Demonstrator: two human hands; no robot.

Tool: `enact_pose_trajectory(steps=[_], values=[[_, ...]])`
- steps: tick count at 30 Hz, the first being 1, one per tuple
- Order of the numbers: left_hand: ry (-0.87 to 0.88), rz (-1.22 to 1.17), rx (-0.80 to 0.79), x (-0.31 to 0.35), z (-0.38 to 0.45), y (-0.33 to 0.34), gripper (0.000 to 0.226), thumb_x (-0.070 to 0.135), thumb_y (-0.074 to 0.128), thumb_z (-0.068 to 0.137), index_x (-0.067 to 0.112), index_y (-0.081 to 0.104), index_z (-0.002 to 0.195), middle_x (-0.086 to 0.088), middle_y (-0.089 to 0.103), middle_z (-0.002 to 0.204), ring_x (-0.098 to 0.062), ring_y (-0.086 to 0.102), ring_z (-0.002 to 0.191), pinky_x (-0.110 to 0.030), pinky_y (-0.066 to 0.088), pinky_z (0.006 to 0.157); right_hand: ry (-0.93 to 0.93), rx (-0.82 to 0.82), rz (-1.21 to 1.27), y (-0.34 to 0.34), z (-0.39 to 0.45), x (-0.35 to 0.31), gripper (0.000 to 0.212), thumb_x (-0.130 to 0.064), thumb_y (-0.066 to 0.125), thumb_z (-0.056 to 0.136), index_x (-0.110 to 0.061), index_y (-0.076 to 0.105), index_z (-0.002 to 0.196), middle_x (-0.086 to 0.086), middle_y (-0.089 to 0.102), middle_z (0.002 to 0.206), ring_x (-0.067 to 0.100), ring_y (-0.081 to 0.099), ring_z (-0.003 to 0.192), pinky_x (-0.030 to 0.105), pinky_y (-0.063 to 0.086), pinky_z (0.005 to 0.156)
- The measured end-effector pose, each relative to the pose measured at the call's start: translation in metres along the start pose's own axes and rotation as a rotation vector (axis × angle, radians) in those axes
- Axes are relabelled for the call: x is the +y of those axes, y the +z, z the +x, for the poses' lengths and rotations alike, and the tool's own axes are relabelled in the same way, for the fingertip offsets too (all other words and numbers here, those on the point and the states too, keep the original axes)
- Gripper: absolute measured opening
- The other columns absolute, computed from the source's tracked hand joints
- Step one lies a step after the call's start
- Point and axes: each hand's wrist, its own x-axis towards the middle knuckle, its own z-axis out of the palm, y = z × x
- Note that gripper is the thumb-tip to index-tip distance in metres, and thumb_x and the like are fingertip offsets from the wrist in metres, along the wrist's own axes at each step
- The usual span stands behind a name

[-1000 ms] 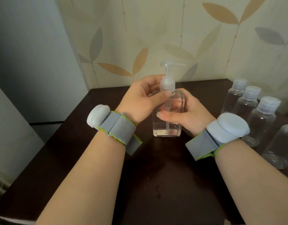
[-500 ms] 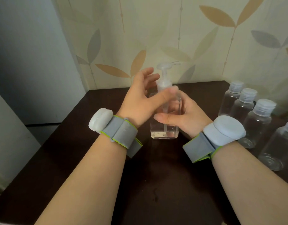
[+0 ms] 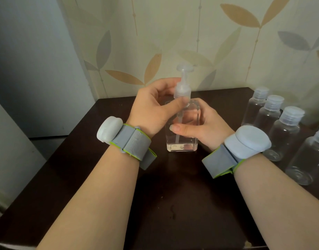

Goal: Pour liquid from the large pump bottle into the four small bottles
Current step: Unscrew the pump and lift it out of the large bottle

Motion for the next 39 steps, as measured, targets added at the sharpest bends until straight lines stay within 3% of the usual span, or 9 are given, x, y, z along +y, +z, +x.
enact_pose_trajectory(steps=[4, 11, 17, 22, 26, 30, 33, 39], values=[[0.069, -0.018, 0.055, 0.002, 0.002, -0.005, 0.028, 0.012, 0.070, 0.064, 0.026, 0.061, 0.086, 0.017, 0.068, 0.069, -0.001, 0.062, 0.074, -0.021, 0.050, 0.077, 0.002, -0.027, -0.004, 0.001, -0.003, -0.002, 0.044, -0.025, 0.078, 0.052, -0.027, 0.054, 0.089, -0.006, 0.069, 0.071, 0.013, 0.066, 0.075, 0.033, 0.052, 0.072], [0.162, -0.218, 0.194, 0.010, 0.005, -0.012, 0.025, 0.002, 0.066, 0.067, 0.015, 0.059, 0.088, 0.012, 0.071, 0.070, -0.002, 0.064, 0.072, -0.015, 0.049, 0.069, -0.001, -0.049, -0.052, 0.000, -0.006, -0.006, 0.046, -0.029, 0.082, 0.053, -0.028, 0.055, 0.090, -0.005, 0.067, 0.070, 0.015, 0.064, 0.077, 0.036, 0.051, 0.081], [0.189, -0.323, 0.321, 0.015, 0.007, -0.021, 0.023, 0.002, 0.064, 0.069, 0.007, 0.059, 0.091, 0.006, 0.071, 0.071, -0.007, 0.064, 0.072, -0.021, 0.050, 0.072, -0.002, -0.046, -0.053, 0.002, -0.007, -0.007, 0.046, -0.032, 0.079, 0.052, -0.026, 0.055, 0.090, -0.006, 0.068, 0.069, 0.013, 0.064, 0.076, 0.033, 0.049, 0.082], [0.177, -0.387, 0.392, 0.017, 0.007, -0.031, 0.019, 0.004, 0.062, 0.071, 0.006, 0.059, 0.089, 0.005, 0.071, 0.070, -0.010, 0.064, 0.075, -0.031, 0.049, 0.085, 0.007, -0.044, -0.074, 0.003, -0.008, -0.009, 0.047, -0.034, 0.078, 0.052, -0.027, 0.056, 0.093, -0.006, 0.069, 0.070, 0.011, 0.065, 0.077, 0.032, 0.048, 0.083], [0.178, -0.396, 0.392, 0.021, 0.004, -0.027, 0.018, 0.004, 0.062, 0.071, 0.008, 0.058, 0.088, 0.006, 0.070, 0.070, -0.010, 0.064, 0.075, -0.030, 0.049, 0.084, 0.002, -0.044, -0.083, 0.003, -0.008, -0.009, 0.045, -0.034, 0.078, 0.053, -0.028, 0.056, 0.092, -0.007, 0.069, 0.070, 0.007, 0.064, 0.077, 0.030, 0.046, 0.083], [0.290, -0.359, 0.368, 0.030, 0.003, -0.030, 0.022, 0.004, 0.066, 0.073, 0.009, 0.057, 0.091, 0.008, 0.071, 0.074, -0.009, 0.065, 0.078, -0.028, 0.049, 0.079, -0.003, -0.043, -0.071, 0.003, -0.008, -0.008, 0.040, -0.027, 0.079, 0.056, -0.028, 0.056, 0.089, -0.008, 0.068, 0.069, 0.008, 0.063, 0.077, 0.028, 0.045, 0.079], [0.357, -0.352, 0.349, 0.033, 0.002, -0.033, 0.025, 0.009, 0.066, 0.071, 0.009, 0.056, 0.094, 0.009, 0.071, 0.077, -0.009, 0.064, 0.080, -0.027, 0.048, 0.080, -0.003, -0.041, -0.071, 0.003, -0.008, -0.009, 0.045, -0.034, 0.077, 0.051, -0.028, 0.055, 0.090, -0.008, 0.068, 0.068, 0.007, 0.063, 0.077, 0.029, 0.045, 0.081], [0.340, -0.324, 0.314, 0.032, 0.000, -0.029, 0.023, -0.001, 0.064, 0.075, 0.008, 0.056, 0.094, 0.007, 0.071, 0.075, -0.009, 0.064, 0.077, -0.022, 0.048, 0.074, -0.001, -0.045, -0.067, 0.003, -0.008, -0.009, 0.047, -0.038, 0.075, 0.048, -0.028, 0.055, 0.089, -0.007, 0.068, 0.070, 0.006, 0.063, 0.077, 0.035, 0.046, 0.085]])
